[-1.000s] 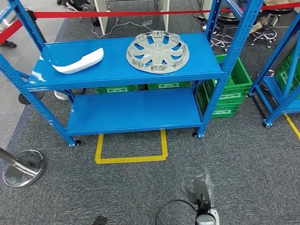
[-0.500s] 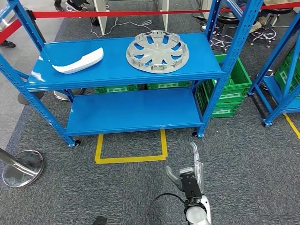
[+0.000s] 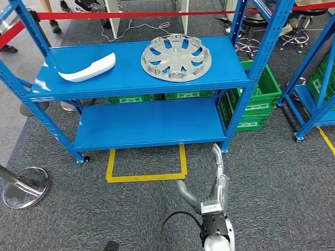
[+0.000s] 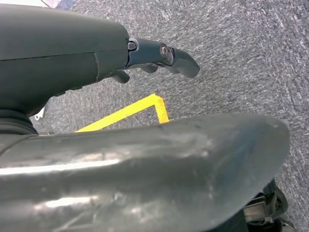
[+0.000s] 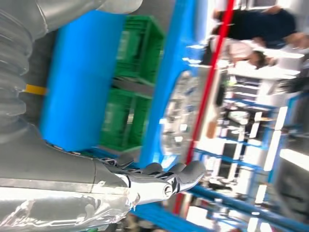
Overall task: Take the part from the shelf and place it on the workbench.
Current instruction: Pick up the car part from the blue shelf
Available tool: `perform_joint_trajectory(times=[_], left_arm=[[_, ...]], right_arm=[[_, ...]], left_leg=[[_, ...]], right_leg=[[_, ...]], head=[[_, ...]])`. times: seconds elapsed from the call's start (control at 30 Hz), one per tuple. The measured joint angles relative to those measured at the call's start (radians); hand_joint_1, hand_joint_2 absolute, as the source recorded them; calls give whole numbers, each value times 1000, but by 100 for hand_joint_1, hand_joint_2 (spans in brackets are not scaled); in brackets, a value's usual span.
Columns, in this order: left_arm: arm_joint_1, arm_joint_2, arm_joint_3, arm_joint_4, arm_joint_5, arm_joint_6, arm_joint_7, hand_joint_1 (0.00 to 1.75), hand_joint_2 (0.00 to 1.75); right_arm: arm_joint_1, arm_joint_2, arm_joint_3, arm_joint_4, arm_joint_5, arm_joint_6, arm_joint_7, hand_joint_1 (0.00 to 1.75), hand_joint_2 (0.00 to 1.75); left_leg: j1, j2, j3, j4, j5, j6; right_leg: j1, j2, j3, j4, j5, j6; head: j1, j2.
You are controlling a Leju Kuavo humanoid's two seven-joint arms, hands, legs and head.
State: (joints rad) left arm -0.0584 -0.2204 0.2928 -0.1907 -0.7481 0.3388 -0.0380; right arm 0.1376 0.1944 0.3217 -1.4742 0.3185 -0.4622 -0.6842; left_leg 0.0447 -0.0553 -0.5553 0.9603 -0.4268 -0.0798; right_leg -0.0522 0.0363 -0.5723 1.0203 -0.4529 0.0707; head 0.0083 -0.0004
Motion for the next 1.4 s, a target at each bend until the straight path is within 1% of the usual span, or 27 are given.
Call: perform_joint_trajectory(times=[0.07,0.2,0.27,0.3,0.33,0.43,0.47,0.5,0.53,0.57,0.63,0.67,0.77,0.8,0.83,0.87,0.93,0.97,1.0,1.03,1.1,1.13,1.2,1.3,1.33,1.37,1.4], left_arm=[[0,0,1,0,-4,0,0,0,0],[0,0,11,0,-9,0,0,0,0],[-1,-1,14,0,-11,0,0,0,0],[-1,-2,15,0,-12,0,0,0,0],[-1,-3,15,-1,-13,0,0,0,0],[0,-5,16,-1,-14,-1,0,0,0],[1,-5,16,-1,-14,-1,0,0,0],[1,-5,16,-1,-14,-2,0,0,0],[1,-5,16,-1,-14,-2,0,0,0],[1,-6,16,-1,-14,-3,0,0,0],[0,-6,16,-1,-15,-4,0,0,0],[0,-6,16,-1,-15,-4,0,0,0],[0,-6,16,-1,-16,-4,0,0,0],[-1,-6,16,-1,-16,-5,0,0,0],[-1,-6,16,-1,-16,-5,0,0,0],[-2,-6,16,-1,-17,-5,0,0,0],[-2,-6,16,-1,-17,-5,0,0,0],[-1,-6,16,-1,-17,-5,0,0,0],[-1,-6,16,-1,-17,-5,0,0,0],[0,-6,16,-1,-17,-5,0,0,0],[-1,-6,16,-1,-17,-6,0,0,0],[-2,-7,16,-1,-17,-6,0,0,0],[-4,-8,16,-1,-18,-8,0,0,0],[-3,-10,16,-1,-19,-8,0,0,0],[-3,-10,16,-1,-19,-8,0,0,0],[-3,-10,16,-1,-20,-8,0,0,0],[-3,-10,16,-1,-21,-8,0,0,0]], right_arm=[[5,-15,33,-31,12,-23,0,0,175],[7,-39,83,-65,24,-46,-2,0,175],[8,-48,100,-78,22,-50,-3,0,175],[7,-53,106,-83,21,-50,-3,0,175],[7,-56,111,-86,20,-51,-3,0,175],[10,-65,120,-89,16,-51,-3,0,175],[13,-68,123,-89,16,-51,-3,0,175],[15,-70,125,-89,15,-51,-3,0,175],[16,-72,127,-89,15,-51,-3,0,175],[16,-74,129,-90,15,-51,-3,0,175],[16,-76,133,-92,15,-51,-3,0,175],[17,-76,135,-94,15,-52,-3,0,175],[20,-78,138,-99,16,-55,-3,0,175],[20,-78,139,-101,16,-55,-3,0,175],[20,-78,140,-102,17,-56,-3,0,175],[21,-78,141,-104,17,-56,-3,0,175],[21,-79,141,-105,18,-57,-3,0,175],[21,-79,141,-105,18,-57,-3,0,175],[22,-79,142,-105,18,-58,-3,0,175],[22,-80,142,-106,18,-58,-3,0,175],[22,-80,144,-106,18,-58,-3,0,175],[22,-81,145,-107,19,-59,-3,0,175],[22,-83,148,-112,20,-61,-2,0,175],[22,-86,153,-119,22,-64,-2,0,175],[21,-88,155,-121,21,-65,-1,0,175],[21,-90,158,-123,18,-65,-1,0,175],[20,-92,161,-125,13,-66,1,0,131]], left_leg=[[-1,0,-2,4,-2,5],[-6,1,-7,13,-9,29],[-7,4,-2,-1,0,38],[-5,6,4,-12,6,43],[-3,9,9,-23,12,47],[-6,15,13,-28,14,55],[-8,16,13,-27,13,55],[-9,16,14,-26,11,54],[-9,15,14,-23,9,52],[-9,14,15,-17,5,48],[-12,12,12,-3,-6,34],[-13,12,10,3,-9,27],[-11,14,8,6,-13,14],[-10,20,3,18,-22,11],[-10,28,-11,48,-43,10],[-12,35,-36,102,-73,10],[-15,41,-107,243,-137,12],[-16,41,-134,295,-151,13],[-17,42,-144,311,-145,16],[-17,42,-135,290,-121,19],[-18,46,-77,168,-51,26],[-18,48,-47,106,-29,28],[-21,51,-20,44,-18,34],[-24,48,-21,35,-16,51],[-23,47,-20,34,-14,58],[-23,47,-19,32,-13,64],[-25,47,-19,33,-13,68]], right_leg=[[-3,0,1,-3,1,2],[-9,3,4,-14,6,15],[-8,1,8,-24,10,23],[-6,-4,4,-16,3,24],[-3,-12,-11,16,-16,23],[6,-26,-107,206,-105,18],[9,-26,-128,246,-113,18],[11,-26,-129,245,-100,17],[12,-26,-110,205,-71,16],[12,-26,-76,137,-35,15],[13,-22,-21,31,3,7],[14,-20,-10,10,6,0],[19,-18,-15,16,1,-26],[20,-19,-15,17,1,-33],[20,-22,-15,16,2,-40],[20,-25,-15,15,2,-44],[23,-31,-16,15,2,-49],[25,-33,-17,15,1,-49],[26,-34,-17,16,1,-49],[26,-34,-16,16,1,-49],[27,-34,-14,16,0,-45],[29,-33,-15,18,-1,-41],[33,-33,-17,16,-1,-27],[29,-35,-18,14,-4,-9],[29,-35,-28,35,-19,-5],[29,-35,-48,79,-45,-3],[31,-35,-77,142,-78,-3]], head=[[0,0],[-1,0],[0,0],[2,0],[4,0],[10,0],[10,0],[10,0],[10,0],[11,0],[10,0],[9,0],[6,0],[5,0],[4,0],[3,0],[1,0],[1,0],[2,0],[2,0],[1,0],[0,0],[0,0],[2,0],[4,0],[6,0],[9,0]])
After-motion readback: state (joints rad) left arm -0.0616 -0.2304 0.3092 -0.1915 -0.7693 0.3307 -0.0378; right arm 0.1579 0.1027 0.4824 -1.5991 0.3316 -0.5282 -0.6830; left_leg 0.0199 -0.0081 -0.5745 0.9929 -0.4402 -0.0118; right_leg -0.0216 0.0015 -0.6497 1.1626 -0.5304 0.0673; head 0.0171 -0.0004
